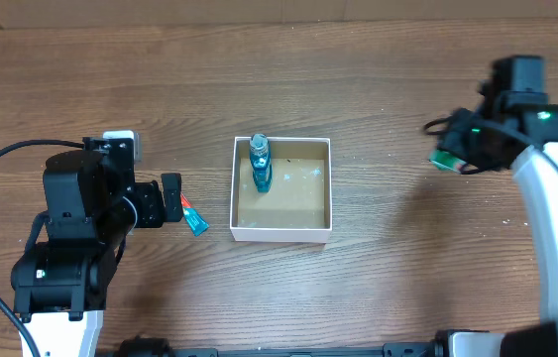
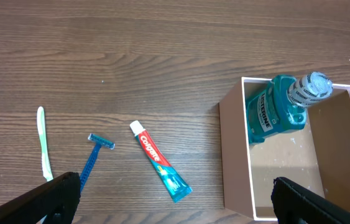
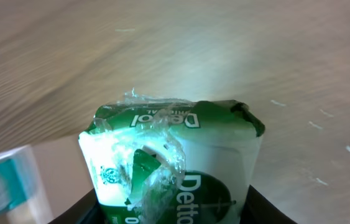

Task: Pack container
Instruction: 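Place the Dettol soap in the box beside the bottle, release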

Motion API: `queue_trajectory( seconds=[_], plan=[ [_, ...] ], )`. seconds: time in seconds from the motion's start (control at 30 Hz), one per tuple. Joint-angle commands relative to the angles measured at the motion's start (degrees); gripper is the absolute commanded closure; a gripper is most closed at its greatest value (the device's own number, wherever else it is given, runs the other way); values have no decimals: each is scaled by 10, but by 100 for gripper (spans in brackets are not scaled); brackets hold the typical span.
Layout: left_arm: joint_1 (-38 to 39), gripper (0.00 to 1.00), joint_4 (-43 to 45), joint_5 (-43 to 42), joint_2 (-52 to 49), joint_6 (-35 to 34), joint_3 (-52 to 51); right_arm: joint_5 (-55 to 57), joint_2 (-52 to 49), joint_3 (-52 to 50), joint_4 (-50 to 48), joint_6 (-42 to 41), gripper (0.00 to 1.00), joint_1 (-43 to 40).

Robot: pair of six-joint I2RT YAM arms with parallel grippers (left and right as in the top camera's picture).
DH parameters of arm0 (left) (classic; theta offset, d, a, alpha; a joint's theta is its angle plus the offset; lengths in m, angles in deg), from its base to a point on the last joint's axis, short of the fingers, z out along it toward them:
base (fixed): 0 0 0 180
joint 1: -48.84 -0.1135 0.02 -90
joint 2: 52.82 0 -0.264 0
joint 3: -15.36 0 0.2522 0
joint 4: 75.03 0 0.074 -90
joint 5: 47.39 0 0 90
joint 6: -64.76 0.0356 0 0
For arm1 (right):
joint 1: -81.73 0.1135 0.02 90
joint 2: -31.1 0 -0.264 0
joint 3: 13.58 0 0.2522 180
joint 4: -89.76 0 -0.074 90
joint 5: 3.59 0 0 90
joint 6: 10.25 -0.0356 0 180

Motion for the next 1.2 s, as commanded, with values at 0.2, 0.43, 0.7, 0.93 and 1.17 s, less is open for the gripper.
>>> queue_trajectory(
  seconds=[0.2, 0.43, 0.7, 0.93, 1.17],
  plan=[
    [4, 0, 3, -8, 2, -6, 13, 45, -15, 17, -46, -67, 62, 278],
    [4, 0, 1, -8, 2, -6, 13, 44, -116, 17, -76, -82, 62, 343],
    [4, 0, 1, -8, 2, -6, 13, 44, -201, 17, -137, -80, 62, 346],
    [4, 0, 1, -8, 2, -6, 13, 44, -227, 16, -145, -80, 42, 346],
    [4, 0, 0, -8, 2, -6, 13, 44, -232, 18, -150, -79, 31, 346]
  ],
)
